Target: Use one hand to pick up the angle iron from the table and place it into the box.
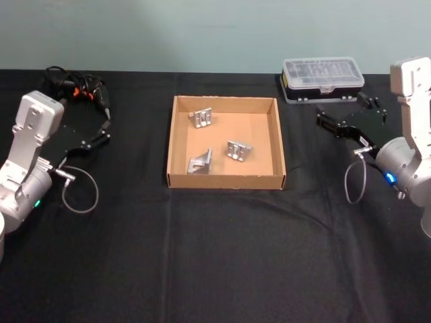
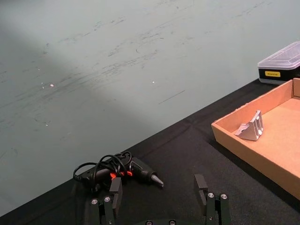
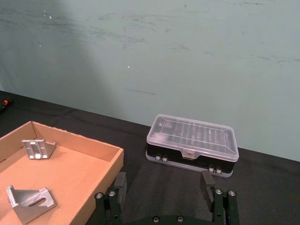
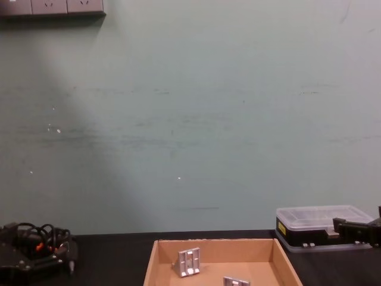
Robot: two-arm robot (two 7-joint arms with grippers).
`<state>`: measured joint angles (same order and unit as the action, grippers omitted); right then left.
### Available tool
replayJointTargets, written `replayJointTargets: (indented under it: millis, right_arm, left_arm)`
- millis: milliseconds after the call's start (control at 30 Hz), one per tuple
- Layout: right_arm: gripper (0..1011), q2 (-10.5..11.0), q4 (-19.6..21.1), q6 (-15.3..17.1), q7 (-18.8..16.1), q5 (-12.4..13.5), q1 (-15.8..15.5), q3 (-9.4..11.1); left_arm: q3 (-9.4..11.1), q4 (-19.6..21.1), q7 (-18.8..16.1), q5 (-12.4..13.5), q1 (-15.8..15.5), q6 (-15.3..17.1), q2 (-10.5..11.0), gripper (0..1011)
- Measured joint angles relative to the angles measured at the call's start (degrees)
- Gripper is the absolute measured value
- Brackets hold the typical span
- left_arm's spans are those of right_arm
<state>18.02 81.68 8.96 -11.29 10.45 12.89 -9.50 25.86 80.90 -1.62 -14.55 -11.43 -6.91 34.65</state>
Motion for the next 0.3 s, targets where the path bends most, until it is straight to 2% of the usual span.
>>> replayJointTargets:
  millis: [300]
  right_arm:
    - [1003,0.04,0.07,-0.06,-0.02,0.05,0.04,-0.05]
  left_arm:
    - [0.00,0.00,0.00,0.00,0.00,0.00,0.00,1000]
